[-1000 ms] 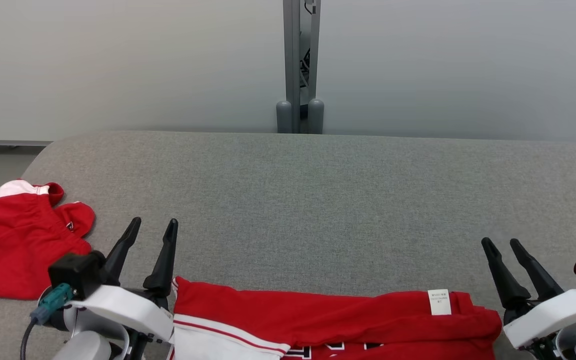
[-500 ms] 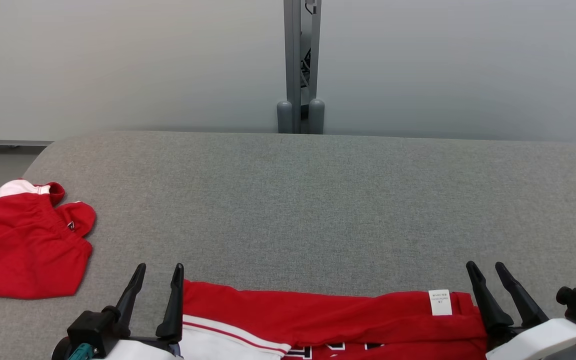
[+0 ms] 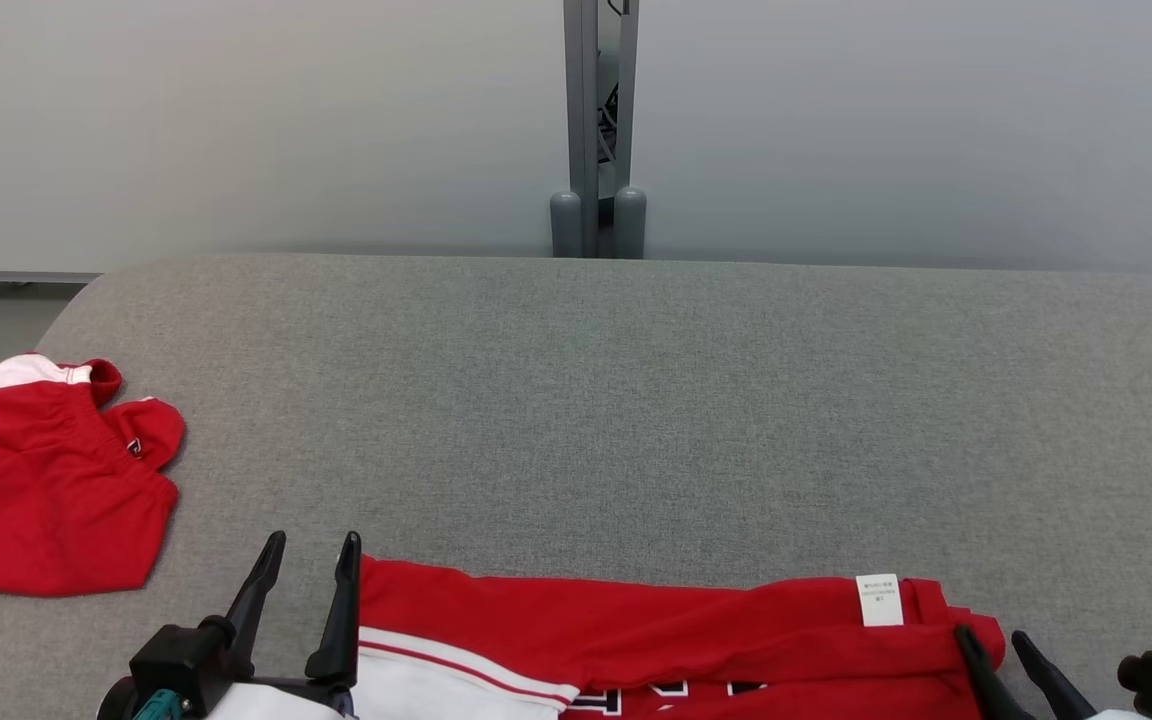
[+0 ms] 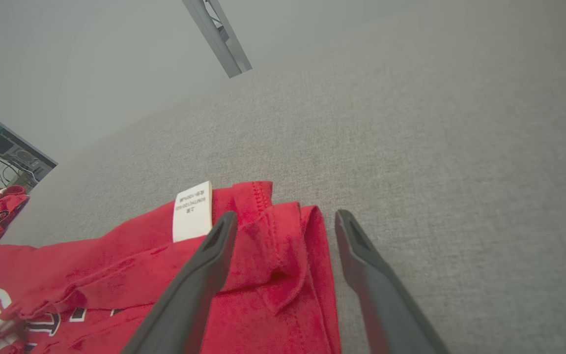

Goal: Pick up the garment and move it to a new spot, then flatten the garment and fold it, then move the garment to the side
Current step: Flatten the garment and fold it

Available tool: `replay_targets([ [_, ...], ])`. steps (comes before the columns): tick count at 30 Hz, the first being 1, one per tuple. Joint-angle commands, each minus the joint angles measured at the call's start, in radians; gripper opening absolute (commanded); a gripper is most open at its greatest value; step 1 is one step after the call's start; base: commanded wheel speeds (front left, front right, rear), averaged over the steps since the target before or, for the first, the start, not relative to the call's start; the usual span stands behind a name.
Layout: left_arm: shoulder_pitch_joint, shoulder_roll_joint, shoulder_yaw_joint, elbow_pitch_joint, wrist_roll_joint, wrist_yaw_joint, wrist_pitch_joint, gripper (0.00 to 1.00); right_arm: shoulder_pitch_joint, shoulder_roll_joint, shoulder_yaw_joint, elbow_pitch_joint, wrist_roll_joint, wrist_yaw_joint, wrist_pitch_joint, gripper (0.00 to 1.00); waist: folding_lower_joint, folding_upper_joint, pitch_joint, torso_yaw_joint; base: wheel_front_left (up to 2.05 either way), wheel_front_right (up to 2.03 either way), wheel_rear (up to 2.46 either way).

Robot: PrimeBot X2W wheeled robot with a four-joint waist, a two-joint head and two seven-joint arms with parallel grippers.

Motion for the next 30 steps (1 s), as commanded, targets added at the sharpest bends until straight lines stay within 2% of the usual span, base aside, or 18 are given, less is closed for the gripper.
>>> replay_targets([
  [1,-0.006,0.003,0.005,0.002,0.008,-0.003,-0.004,1.0,0.004,-0.001,0.003,0.016,0.015,0.0,-0.005,1.0,0.0,-0.0001,0.003,-0.002,0.0,0.0,0.0],
  [14,-0.027,0.002,0.006,0.008,0.016,-0.008,-0.004,1.0,-0.033,0.022,0.138,0.158,0.197,0.0,-0.001,1.0,0.0,-0.0001,0.024,-0.001,0.0,0.0,0.0],
  [23,-0.032,0.002,0.002,0.006,0.018,-0.008,-0.004,1.0,-0.066,0.03,0.266,0.15,0.315,0.0,0.005,1.0,0.0,-0.0001,0.03,0.003,0.0,0.0,0.0],
  [28,-0.032,0.002,-0.003,0.01,0.017,-0.008,-0.004,1.0,-0.09,0.023,0.296,0.147,0.36,0.0,0.005,1.0,0.0,-0.0001,0.029,0.008,0.0,0.0,0.0],
  [29,-0.031,0.002,-0.003,0.01,0.017,-0.008,-0.004,1.0,-0.092,0.021,0.299,0.147,0.368,0.0,0.005,0.96,0.0,-0.0001,0.029,0.009,0.0,0.0,0.0],
  [30,-0.03,0.002,-0.003,0.01,0.017,-0.008,-0.004,1.0,-0.093,0.02,0.302,0.146,0.376,0.0,0.005,0.79,0.0,-0.0001,0.028,0.011,0.0,0.0,0.0],
])
